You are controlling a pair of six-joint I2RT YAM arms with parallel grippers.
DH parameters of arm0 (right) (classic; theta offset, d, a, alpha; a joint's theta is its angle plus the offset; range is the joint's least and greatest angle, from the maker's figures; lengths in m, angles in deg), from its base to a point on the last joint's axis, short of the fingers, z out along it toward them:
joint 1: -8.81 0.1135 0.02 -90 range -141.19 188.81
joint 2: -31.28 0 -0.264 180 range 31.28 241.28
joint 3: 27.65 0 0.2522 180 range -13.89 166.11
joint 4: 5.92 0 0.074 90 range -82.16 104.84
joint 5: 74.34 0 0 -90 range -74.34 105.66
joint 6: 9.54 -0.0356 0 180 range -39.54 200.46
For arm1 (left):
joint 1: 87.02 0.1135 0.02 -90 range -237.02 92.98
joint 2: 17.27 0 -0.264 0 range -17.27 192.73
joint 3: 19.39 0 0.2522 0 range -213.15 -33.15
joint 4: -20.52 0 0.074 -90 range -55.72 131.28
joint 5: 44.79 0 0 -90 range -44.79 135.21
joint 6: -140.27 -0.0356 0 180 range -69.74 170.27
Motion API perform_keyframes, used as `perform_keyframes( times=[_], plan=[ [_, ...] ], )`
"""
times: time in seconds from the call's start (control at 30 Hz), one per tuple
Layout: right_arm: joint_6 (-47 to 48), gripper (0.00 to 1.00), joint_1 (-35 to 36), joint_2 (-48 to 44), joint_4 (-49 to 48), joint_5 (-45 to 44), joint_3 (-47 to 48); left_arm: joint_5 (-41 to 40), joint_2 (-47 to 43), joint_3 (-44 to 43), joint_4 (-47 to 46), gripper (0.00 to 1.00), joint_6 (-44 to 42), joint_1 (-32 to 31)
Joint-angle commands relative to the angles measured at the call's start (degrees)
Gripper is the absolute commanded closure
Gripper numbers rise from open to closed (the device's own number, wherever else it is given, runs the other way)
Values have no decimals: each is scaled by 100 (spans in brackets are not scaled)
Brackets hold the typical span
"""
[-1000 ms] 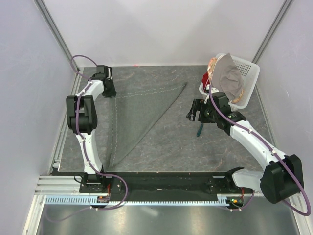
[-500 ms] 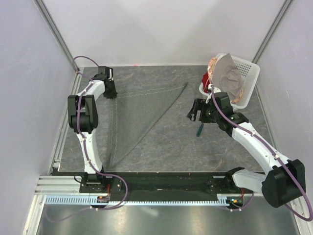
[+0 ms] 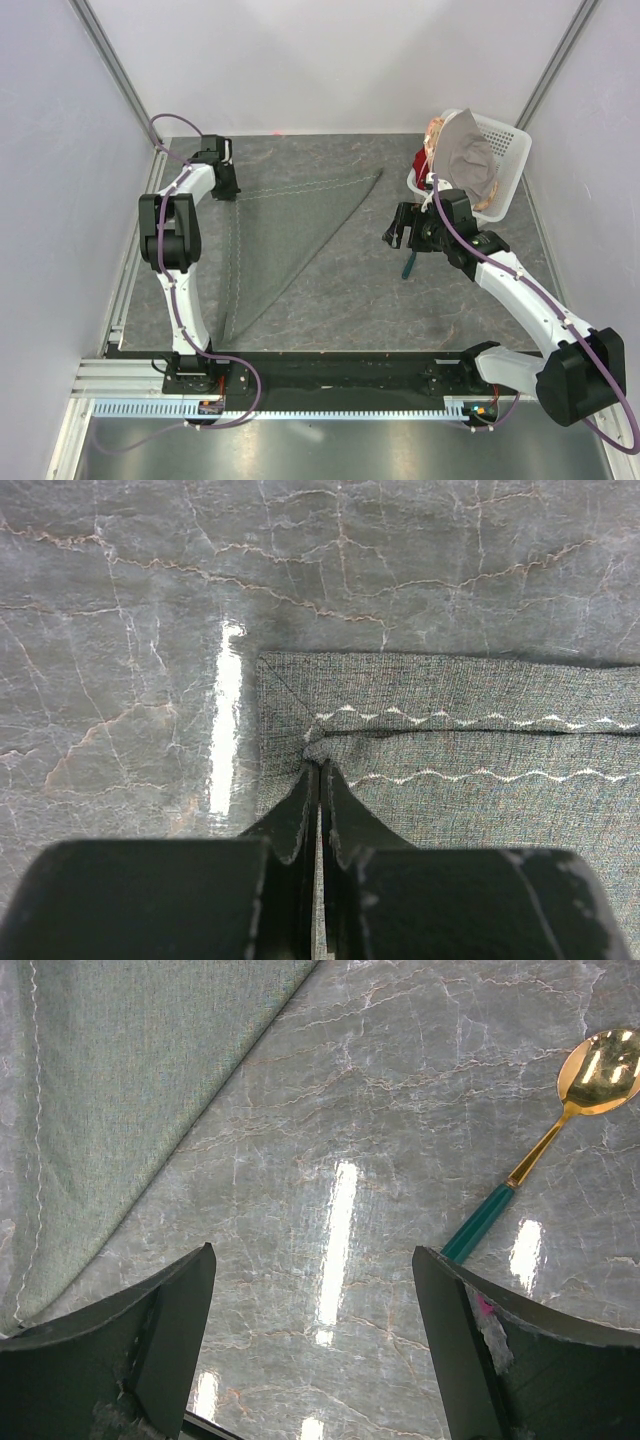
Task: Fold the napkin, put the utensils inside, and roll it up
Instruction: Fold the napkin
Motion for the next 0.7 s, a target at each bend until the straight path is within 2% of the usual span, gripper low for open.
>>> perform_keyframes(
  times=[0.0, 0.27, 0.67],
  plan=[
    [-46, 11, -23, -78, -3, -26, 12, -184, -378, -111, 84, 98, -140, -39],
    [-37, 12, -23, -69, -3, 9, 3, -255, -581, -181, 84, 98, -166, -30],
    [-63, 11, -14, -131, 24, -8, 12, -352, -159, -726, 233, 98, -290, 23]
  ],
)
